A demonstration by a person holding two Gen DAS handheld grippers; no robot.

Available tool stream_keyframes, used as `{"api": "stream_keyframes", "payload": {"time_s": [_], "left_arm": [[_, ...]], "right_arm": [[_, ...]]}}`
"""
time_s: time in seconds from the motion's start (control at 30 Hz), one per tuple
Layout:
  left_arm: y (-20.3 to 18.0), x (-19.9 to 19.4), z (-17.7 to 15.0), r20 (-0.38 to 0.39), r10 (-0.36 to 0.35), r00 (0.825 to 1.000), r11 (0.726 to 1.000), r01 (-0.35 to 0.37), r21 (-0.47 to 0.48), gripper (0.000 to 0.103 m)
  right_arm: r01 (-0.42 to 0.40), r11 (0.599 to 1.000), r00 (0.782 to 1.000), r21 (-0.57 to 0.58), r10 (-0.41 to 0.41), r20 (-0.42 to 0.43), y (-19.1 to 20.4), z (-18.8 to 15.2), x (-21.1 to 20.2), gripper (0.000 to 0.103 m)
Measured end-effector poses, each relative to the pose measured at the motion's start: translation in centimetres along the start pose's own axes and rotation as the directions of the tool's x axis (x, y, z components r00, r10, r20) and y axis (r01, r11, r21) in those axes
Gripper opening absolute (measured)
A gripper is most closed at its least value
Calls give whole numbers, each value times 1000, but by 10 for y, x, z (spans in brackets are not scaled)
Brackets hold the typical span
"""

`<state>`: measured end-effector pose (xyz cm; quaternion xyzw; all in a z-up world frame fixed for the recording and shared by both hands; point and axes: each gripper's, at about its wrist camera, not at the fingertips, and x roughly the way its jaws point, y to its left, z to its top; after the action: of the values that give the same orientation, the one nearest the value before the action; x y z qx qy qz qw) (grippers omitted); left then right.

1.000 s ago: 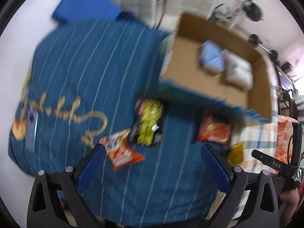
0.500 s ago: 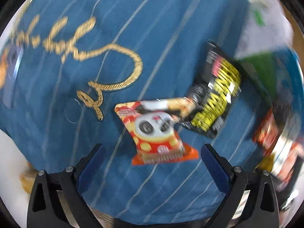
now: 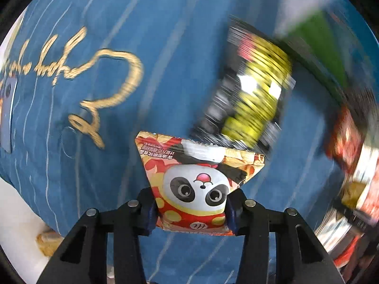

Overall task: Organize soft objects
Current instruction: 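Grasp the panda snack bag with the left tool while the right tool grasps the yellow chip bag, then lower both bags into the box beside the pouch and open both tools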

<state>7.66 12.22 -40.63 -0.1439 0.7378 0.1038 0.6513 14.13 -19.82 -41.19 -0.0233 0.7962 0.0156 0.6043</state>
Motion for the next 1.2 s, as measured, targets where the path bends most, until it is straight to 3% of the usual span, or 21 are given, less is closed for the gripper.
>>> {"api": "stream_keyframes", "payload": {"time_s": [0.2,0.47,0.6,0.63,0.67,0.93,1.17,1.2], "left_arm": [[-66,15,-33,-24,13,1000,988,-9,156,41],[-129,20,-41,-14,14,1000,966,-10,257,41],[-146,15,-49,10,16,1000,960,-18,281,41],[-149,11,-55,18,11,1000,958,-16,286,41],[-151,5,-60,33,8,999,956,-17,292,41],[-148,-55,-65,160,-15,987,948,-37,316,41],[-149,-138,-63,293,-67,954,941,-38,337,41],[-141,-149,-50,306,-75,949,940,-35,339,41]], "right_arm": [[-51,999,999,-2,51,-20,-4,-14,-1,72],[-90,996,996,8,90,-7,-11,-17,-20,77],[-68,998,998,2,68,12,-10,-7,-21,65],[-57,998,998,-1,57,28,-8,-9,-22,57],[-53,999,998,3,52,39,-4,-10,-25,46],[-85,996,989,2,85,118,-4,-41,-67,43],[-161,987,966,-23,163,201,-11,-77,-134,42],[-167,986,961,-29,169,217,-13,-77,-147,42]]}}
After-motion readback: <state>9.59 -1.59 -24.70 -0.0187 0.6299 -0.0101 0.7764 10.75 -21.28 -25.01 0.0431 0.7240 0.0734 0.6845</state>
